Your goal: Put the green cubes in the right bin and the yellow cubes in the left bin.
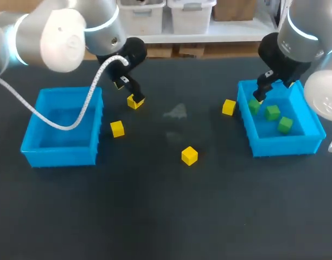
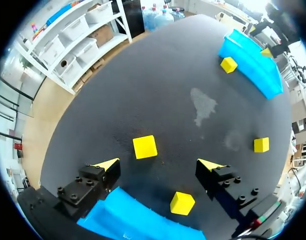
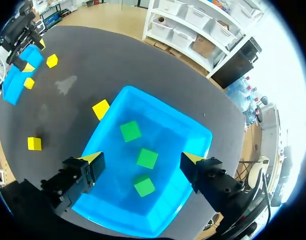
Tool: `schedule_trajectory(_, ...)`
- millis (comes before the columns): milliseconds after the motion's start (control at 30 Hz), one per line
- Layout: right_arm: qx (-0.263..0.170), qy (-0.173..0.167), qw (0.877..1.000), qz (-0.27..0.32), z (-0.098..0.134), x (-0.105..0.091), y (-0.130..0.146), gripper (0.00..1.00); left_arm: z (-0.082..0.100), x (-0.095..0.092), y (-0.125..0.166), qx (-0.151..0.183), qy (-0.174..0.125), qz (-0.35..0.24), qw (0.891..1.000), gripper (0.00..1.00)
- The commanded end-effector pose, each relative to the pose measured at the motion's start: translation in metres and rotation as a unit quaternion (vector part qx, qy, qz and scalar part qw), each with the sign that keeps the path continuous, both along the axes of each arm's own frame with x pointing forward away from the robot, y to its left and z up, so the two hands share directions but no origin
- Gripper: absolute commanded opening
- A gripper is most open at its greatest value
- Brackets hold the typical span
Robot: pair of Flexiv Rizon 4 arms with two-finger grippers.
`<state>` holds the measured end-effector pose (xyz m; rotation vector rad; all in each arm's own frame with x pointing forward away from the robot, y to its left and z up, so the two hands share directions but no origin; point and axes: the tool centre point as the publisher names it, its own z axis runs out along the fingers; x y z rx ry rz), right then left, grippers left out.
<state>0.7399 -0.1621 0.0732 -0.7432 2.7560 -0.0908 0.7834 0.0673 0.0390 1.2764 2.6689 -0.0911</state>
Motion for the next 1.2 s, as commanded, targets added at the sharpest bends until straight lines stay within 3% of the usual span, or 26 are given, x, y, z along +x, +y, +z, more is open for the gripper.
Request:
schedule_trajectory(33, 0.0, -0.002, 1.0, 0.0, 0.0, -0.002, 0.0, 1.0, -0.011, 0.009, -0.005, 0.036, 0.032, -0.002, 0.999, 1.0)
schedule_trajectory(733, 0.0, -0.002, 1.0, 0.0, 0.0, -0.002, 0.0, 1.0, -0.043, 0.022, -0.01, 0.057, 0.054, 0.0, 0.997, 1.0)
schedule_trajectory(767, 0.0, -0.002, 1.0, 0.0, 0.0, -0.002, 0.0, 1.0, -0.045, 0.022, -0.009, 0.057, 0.053, 0.0, 0.997, 0.64)
schedule_trajectory(800, 0.0, -0.002, 1.0, 0.0, 0.0, -0.002, 0.0, 1.0, -0.046, 0.023, -0.009, 0.058, 0.052, 0.002, 0.997, 0.41)
schedule_trajectory(833, 0.0, -0.002, 1.0, 0.0, 0.0, -0.002, 0.0, 1.0, -0.046, 0.023, -0.008, 0.06, 0.05, 0.004, 0.997, 0.06)
schedule_trajectory(867, 0.0, -0.002, 1.0, 0.0, 0.0, -0.002, 0.0, 1.0, -0.046, 0.023, -0.008, 0.061, 0.049, 0.005, 0.997, 0.0)
schedule_trajectory(1200, 0.0, -0.002, 1.0, 0.0, 0.0, -0.002, 0.0, 1.0, -0.048, 0.026, -0.004, 0.064, 0.038, 0.015, 0.997, 0.0)
